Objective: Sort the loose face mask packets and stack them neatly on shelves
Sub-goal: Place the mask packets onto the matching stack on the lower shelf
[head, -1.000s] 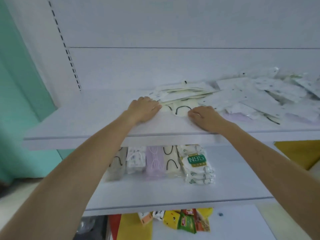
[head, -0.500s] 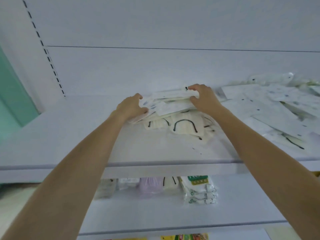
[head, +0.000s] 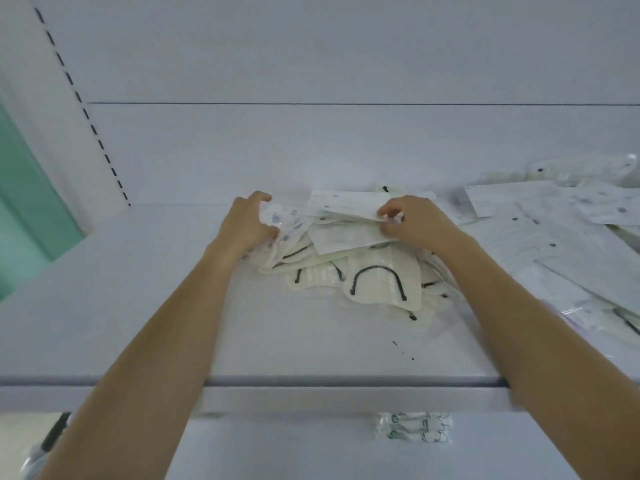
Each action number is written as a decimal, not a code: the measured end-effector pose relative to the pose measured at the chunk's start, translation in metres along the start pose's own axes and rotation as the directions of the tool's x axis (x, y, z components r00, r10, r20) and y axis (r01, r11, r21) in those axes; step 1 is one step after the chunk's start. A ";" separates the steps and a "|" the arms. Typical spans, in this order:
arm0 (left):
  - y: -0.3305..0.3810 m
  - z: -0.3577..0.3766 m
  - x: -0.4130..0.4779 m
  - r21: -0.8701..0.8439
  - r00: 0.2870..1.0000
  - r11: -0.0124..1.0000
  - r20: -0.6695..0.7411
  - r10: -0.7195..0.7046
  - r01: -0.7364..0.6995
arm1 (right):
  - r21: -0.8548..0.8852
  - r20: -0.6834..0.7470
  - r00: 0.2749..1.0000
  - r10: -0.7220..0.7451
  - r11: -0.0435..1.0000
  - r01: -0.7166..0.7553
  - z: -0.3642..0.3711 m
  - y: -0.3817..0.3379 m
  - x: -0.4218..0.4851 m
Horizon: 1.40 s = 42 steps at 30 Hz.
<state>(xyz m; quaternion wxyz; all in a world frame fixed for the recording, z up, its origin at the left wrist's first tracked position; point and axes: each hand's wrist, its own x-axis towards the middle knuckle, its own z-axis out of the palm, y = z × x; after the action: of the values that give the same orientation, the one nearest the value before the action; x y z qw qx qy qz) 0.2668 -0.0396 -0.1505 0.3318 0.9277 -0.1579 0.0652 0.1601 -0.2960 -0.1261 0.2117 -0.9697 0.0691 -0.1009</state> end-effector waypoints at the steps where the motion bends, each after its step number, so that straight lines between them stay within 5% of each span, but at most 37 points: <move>1: -0.002 -0.001 -0.001 -0.026 1.000 1.000 -0.013 0.009 -0.009 | 0.030 -0.019 1.000 -0.002 1.000 0.003 0.000 0.000 -0.002; 8: 0.018 -0.013 -0.013 -0.448 0.927 0.891 -0.362 -0.102 -0.077 | 0.416 -0.439 0.890 0.126 0.906 0.077 -0.005 -0.006 -0.009; 11: 0.026 -0.018 -0.019 -0.576 0.861 0.794 -0.488 -0.141 -0.196 | 0.660 -0.361 0.902 0.235 0.748 0.069 -0.006 -0.012 -0.012; 17: 0.030 -0.014 -0.022 -0.623 0.902 0.750 -0.423 -0.082 -0.224 | 0.943 -0.197 0.964 0.177 0.302 0.137 -0.006 -0.027 -0.019; 19: 0.028 -0.013 -0.022 -0.612 0.895 0.756 -0.439 -0.080 -0.233 | 0.918 -0.219 0.954 0.203 0.373 0.132 -0.004 -0.028 -0.019; 21: 0.025 -0.014 -0.020 -0.601 0.865 0.766 -0.487 -0.122 -0.231 | 0.775 -0.392 0.885 0.249 0.608 0.172 -0.003 -0.025 -0.019; 24: 0.022 -0.017 -0.017 -0.614 0.792 0.763 -0.561 -0.241 -0.203 | 0.510 -0.612 0.784 0.107 0.810 0.288 -0.005 -0.027 -0.027; 26: 0.022 -0.020 -0.015 -0.624 0.750 0.748 -0.601 -0.276 -0.225 | 0.375 -0.444 0.891 -0.100 0.882 0.285 0.000 -0.030 -0.030; 27: 0.021 -0.023 -0.014 -0.630 0.731 0.736 -0.620 -0.285 -0.248 | 0.280 -0.232 0.949 -0.216 0.919 0.277 0.005 -0.032 -0.031; 29: 0.020 -0.028 -0.013 -0.648 0.708 0.705 -0.640 -0.300 -0.287 | 0.199 0.159 0.939 -0.305 0.942 0.272 0.015 -0.038 -0.032; 30: 0.020 -0.030 -0.014 -0.660 0.708 0.689 -0.638 -0.304 -0.299 | 0.219 0.181 0.931 -0.316 0.936 0.275 0.017 -0.039 -0.031; 32: 0.021 -0.031 -0.016 -0.679 0.723 0.664 -0.624 -0.297 -0.312 | 0.231 -0.073 0.962 -0.262 0.934 0.271 0.014 -0.034 -0.020; 34: 0.025 -0.030 -0.018 -0.683 0.751 0.656 -0.605 -0.263 -0.320 | 0.056 -0.249 0.954 -0.169 0.981 0.188 0.010 -0.018 -0.007; 38: 0.037 -0.024 -0.020 -0.744 0.920 0.625 -0.378 -0.106 -0.234 | -0.166 -0.028 0.994 0.108 0.980 -0.111 0.011 0.008 0.000; 42: 0.039 -0.008 -0.022 -0.670 0.990 0.742 0.120 0.078 0.023 | -0.075 -0.186 0.980 0.068 0.994 -0.083 0.009 0.002 0.002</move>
<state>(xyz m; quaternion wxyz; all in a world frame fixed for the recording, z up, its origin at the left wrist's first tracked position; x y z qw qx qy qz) 0.2332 -0.0574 -0.1258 0.6295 0.7466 -0.2075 -0.0563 0.1643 -0.2944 -0.1344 0.1679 -0.9609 0.1291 -0.1785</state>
